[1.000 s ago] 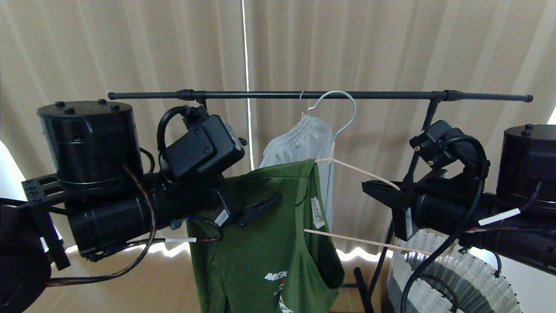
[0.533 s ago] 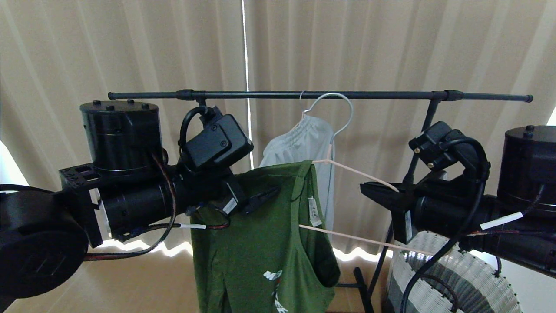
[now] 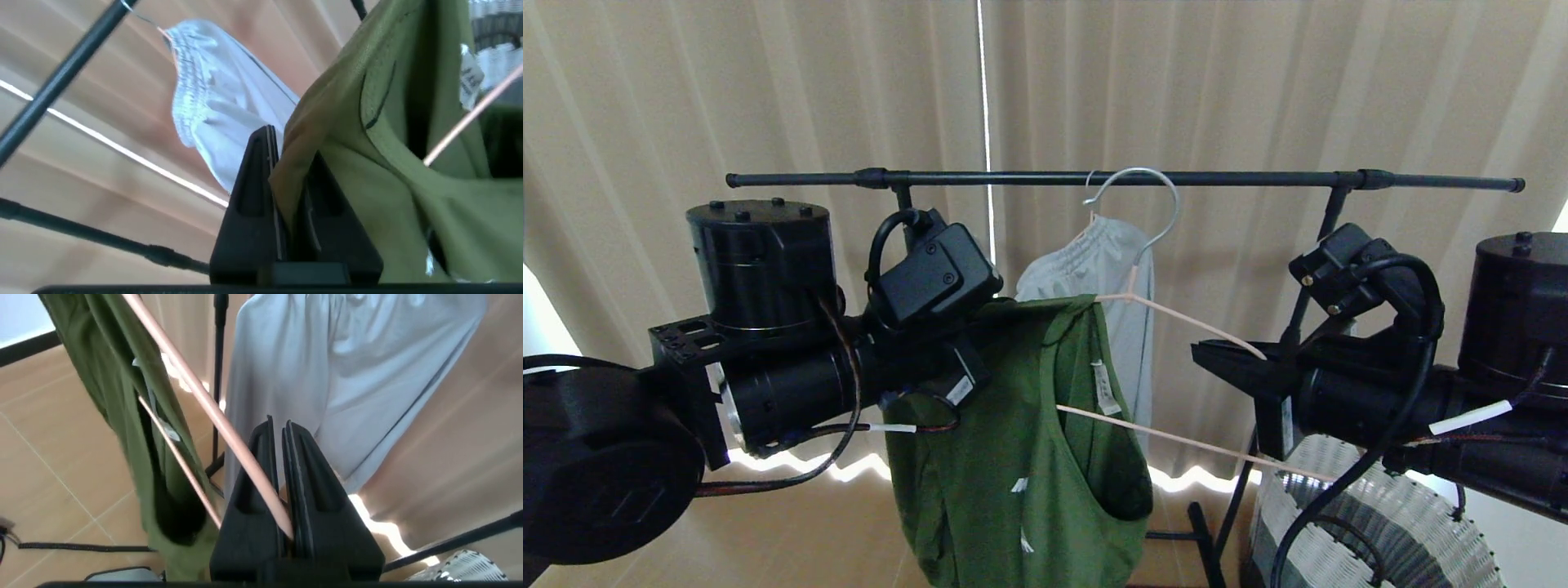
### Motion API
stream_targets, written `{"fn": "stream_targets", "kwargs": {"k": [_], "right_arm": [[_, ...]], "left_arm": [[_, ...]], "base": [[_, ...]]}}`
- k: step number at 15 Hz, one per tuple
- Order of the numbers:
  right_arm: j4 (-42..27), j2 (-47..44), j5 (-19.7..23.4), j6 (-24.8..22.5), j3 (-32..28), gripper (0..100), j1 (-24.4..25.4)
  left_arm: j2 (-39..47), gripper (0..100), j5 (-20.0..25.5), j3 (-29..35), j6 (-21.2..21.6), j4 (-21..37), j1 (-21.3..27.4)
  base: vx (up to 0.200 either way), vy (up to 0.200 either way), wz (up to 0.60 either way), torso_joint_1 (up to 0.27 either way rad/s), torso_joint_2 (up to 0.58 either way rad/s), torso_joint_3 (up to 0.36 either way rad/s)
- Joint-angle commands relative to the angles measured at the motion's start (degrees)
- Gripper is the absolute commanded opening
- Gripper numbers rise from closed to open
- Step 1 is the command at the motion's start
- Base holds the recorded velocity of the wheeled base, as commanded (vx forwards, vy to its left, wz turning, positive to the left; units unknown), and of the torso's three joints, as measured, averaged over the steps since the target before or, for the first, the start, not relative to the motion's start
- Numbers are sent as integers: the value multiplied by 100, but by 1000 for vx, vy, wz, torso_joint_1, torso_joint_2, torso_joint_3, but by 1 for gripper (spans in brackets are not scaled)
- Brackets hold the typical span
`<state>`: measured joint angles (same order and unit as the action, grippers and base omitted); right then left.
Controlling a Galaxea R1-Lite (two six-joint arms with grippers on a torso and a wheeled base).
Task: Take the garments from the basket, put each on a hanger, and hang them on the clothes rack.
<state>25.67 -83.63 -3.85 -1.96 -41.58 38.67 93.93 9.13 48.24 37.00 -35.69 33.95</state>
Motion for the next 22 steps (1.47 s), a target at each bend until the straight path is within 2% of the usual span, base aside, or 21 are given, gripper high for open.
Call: {"fn": "stream_targets", "kwargs": {"k": [1,3,5,6,8,12,15,18,20,22], "right_arm": [[184,-13,-1,-6,45,0,0],[359,-31,-1,-15,45,0,-8],[359,-57,-1,-15,45,0,-8],[359,-57,-1,-15,45,100,-8],[351,-66,-10,-23,54,100,-17],[386,-13,-28,-23,106,100,-88],[377,75,-37,-32,98,100,-211],[377,83,-45,-32,106,100,-219],[377,75,-54,-23,133,100,-219],[377,40,-54,-23,203,100,-211]], "left_arm": [[3,0,1,-201,-35,-298,-11],[-6,0,1,-526,-26,-825,-64],[3,0,-17,-587,-26,-895,-99],[-6,0,-17,-579,-17,-887,-152],[-24,0,-25,-587,-17,-878,-249],[-41,0,-333,-649,-17,-860,-547],[-164,0,-860,-675,-17,-808,-732],[-296,0,-1616,-667,-44,-491,-829],[-393,0,-2293,-667,-290,-342,-899],[-507,0,-2504,-667,-545,-333,-917]], "base": [[0,0,0,0,0,0],[0,0,0,0,0,0],[0,0,0,0,0,0],[0,0,0,0,0,0],[0,0,0,0,0,0],[0,0,0,0,0,0],[0,0,0,0,0,0],[0,0,0,0,0,0],[0,0,0,0,0,0],[0,0,0,0,0,0]]}}
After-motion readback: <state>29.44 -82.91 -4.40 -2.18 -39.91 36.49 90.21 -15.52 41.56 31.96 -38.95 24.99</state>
